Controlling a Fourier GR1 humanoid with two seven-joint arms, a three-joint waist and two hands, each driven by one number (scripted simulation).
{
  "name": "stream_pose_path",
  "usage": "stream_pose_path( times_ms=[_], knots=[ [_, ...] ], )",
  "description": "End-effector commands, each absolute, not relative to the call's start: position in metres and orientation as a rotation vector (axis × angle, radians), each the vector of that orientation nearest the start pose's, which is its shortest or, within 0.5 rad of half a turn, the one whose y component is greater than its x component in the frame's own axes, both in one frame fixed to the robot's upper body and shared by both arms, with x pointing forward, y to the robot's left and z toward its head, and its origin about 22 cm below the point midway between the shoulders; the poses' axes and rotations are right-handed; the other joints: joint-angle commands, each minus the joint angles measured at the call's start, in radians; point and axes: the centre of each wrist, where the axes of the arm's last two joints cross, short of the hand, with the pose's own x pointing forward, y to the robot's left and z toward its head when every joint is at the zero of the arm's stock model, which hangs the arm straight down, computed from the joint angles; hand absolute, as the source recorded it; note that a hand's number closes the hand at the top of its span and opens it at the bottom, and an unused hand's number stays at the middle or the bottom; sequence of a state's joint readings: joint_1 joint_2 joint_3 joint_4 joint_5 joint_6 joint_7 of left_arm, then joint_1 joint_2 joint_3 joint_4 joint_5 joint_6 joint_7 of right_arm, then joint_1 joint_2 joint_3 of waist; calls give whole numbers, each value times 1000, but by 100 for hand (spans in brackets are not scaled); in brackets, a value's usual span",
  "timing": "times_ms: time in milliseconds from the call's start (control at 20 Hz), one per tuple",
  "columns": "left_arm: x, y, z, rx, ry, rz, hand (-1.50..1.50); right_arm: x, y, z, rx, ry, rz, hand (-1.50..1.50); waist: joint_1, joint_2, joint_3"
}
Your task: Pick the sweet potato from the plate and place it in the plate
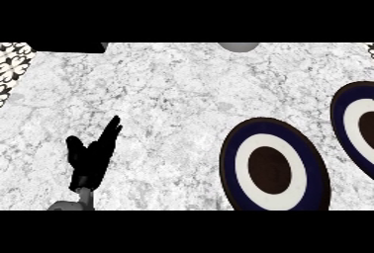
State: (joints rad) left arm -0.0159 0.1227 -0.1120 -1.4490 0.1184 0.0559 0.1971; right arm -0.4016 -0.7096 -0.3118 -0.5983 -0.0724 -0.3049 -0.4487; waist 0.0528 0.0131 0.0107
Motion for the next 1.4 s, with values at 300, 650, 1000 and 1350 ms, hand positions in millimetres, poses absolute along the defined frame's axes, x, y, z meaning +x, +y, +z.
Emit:
stream_pose_path(
  times_ms=[300, 650, 1000, 1350],
  knots=[
    [241, 225, -33, -18, -1195, -35, 0, 270, -519, 18, -851, -1803, -443, -150, -30, 0, -5],
    [234, 248, -32, 17, -1200, -16, 0, 216, -567, 27, -657, -1792, -459, -150, -37, -4, -7],
    [241, 241, -14, 3, -1194, -14, 0, 148, -587, 6, -527, -1825, -324, -150, -41, -7, -5],
    [239, 239, -45, 14, -1187, 5, 0, 96, -588, -16, -560, -1770, -210, -150, -57, -8, -7]
  ],
)
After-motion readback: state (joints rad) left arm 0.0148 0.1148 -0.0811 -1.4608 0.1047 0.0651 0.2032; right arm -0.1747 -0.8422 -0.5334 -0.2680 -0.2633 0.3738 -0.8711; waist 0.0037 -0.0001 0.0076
